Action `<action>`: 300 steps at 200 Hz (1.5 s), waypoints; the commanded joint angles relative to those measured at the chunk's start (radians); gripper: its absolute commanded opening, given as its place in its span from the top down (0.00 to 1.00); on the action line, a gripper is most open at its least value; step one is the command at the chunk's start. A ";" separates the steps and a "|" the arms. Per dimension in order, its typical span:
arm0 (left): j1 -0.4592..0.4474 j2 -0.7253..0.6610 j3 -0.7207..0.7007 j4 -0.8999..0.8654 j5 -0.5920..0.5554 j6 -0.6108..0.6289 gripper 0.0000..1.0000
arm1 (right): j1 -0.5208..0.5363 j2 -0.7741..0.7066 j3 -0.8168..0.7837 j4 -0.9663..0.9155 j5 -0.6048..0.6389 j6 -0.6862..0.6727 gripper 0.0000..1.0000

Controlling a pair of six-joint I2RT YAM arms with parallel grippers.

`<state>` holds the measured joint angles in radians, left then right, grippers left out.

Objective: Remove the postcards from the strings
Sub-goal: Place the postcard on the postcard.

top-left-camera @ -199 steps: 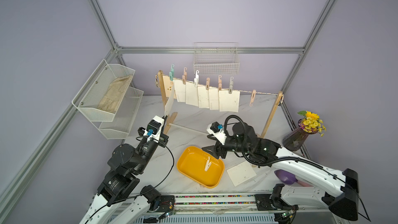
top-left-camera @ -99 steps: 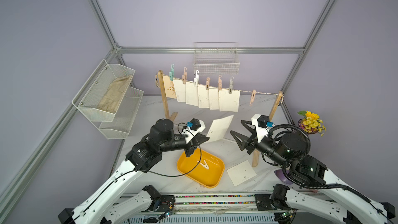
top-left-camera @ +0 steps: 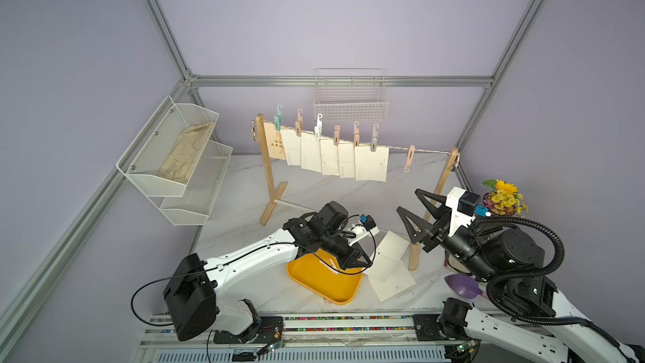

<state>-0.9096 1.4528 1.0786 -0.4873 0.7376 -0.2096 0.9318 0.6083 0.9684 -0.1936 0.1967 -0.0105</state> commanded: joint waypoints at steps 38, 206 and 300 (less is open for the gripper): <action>-0.076 0.156 0.150 0.028 -0.034 -0.140 1.00 | 0.001 -0.003 -0.029 0.060 -0.005 -0.011 0.29; -0.057 0.443 0.408 -0.133 -0.225 -0.088 0.93 | 0.001 -0.032 -0.031 0.050 0.029 -0.032 0.28; -0.024 0.267 0.443 -0.202 -0.509 0.068 0.65 | 0.001 0.049 0.024 0.077 0.019 -0.062 0.25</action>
<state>-0.9470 1.8641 1.4628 -0.6804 0.3592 -0.2394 0.9318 0.6472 0.9451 -0.1558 0.2157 -0.0559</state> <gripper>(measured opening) 0.345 0.751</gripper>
